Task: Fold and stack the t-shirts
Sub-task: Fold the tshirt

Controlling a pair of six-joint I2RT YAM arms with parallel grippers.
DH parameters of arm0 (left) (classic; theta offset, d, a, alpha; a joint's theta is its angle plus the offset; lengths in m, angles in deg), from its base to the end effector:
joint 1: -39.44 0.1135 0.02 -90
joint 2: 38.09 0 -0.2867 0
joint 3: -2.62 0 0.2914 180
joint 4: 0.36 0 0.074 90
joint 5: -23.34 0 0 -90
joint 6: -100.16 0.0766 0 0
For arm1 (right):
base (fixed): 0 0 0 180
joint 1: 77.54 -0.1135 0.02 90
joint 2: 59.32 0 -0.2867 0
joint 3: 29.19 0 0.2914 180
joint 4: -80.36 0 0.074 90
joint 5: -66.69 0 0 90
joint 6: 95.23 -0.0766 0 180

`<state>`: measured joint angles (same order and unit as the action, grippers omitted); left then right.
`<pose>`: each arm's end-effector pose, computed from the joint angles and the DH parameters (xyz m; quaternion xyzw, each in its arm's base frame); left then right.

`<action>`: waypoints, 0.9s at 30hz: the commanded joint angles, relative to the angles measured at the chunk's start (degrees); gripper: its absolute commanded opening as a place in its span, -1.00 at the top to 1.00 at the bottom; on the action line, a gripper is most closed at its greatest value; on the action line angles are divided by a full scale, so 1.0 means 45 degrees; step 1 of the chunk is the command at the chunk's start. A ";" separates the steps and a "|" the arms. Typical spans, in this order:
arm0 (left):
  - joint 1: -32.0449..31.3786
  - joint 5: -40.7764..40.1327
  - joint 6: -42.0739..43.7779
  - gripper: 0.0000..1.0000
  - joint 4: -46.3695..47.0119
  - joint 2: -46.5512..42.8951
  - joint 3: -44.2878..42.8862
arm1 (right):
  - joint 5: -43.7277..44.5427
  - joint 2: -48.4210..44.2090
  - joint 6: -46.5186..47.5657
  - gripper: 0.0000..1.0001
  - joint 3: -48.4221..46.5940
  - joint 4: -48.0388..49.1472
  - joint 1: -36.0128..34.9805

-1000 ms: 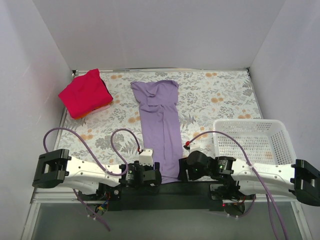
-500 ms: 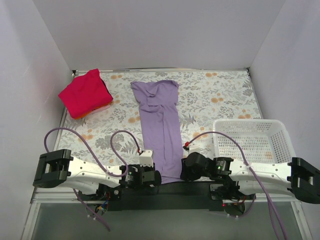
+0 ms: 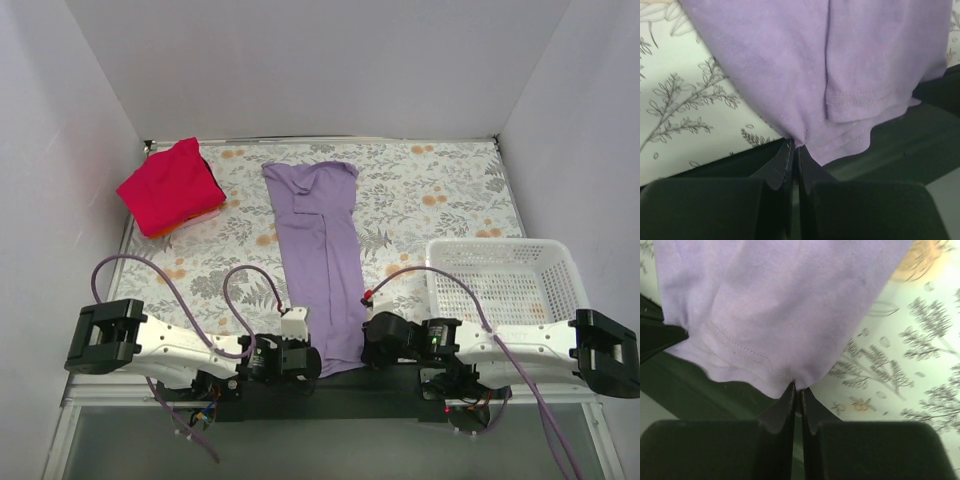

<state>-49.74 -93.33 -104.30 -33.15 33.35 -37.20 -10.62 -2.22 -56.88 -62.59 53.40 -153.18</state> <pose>0.0378 -0.2379 0.1040 -0.2575 0.9147 -0.2570 0.1760 0.0722 0.2142 0.1221 -0.1581 0.9232 0.2536 0.2418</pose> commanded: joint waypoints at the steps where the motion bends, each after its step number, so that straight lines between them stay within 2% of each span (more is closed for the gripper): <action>1: -0.0706 0.1689 -0.3490 1.00 -0.1389 0.0316 0.0663 | 0.0168 -0.0052 -0.0938 0.97 -0.0120 -0.0693 -0.0944; 5: -0.1137 0.1807 -0.3940 1.00 -0.1408 0.0433 0.0605 | 0.0500 0.0123 -0.2051 0.97 -0.0276 -0.1162 -0.2309; 8: -0.1177 0.1613 -0.4077 1.00 -0.1428 0.0336 0.0585 | 0.0910 0.0104 -0.2387 0.97 -0.0490 -0.1650 -0.2625; 13: -0.1177 0.0306 -0.4408 1.00 -0.2614 -0.0658 0.0273 | 0.2393 -0.0442 -0.2173 0.97 -0.1155 -0.2665 -0.2625; 16: -0.1177 -0.0671 -0.4780 1.00 -0.3476 -0.2099 0.0136 | 0.3370 -0.0794 -0.1900 0.97 -0.1682 -0.3309 -0.2567; 21: -0.1080 -0.1511 -0.4294 1.00 -0.2972 -0.3803 0.0643 | 0.3937 -0.0932 -0.0731 0.97 -0.2268 -0.3546 -0.1748; 27: -0.0300 -0.2001 -0.2732 1.00 -0.2697 -0.3377 -0.0058 | 0.4192 0.0063 0.0540 0.97 -0.3362 -0.3370 -0.1044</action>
<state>-52.74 -98.64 -104.47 -43.53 16.63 -35.52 4.09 -3.66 -58.59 -74.44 39.72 -158.90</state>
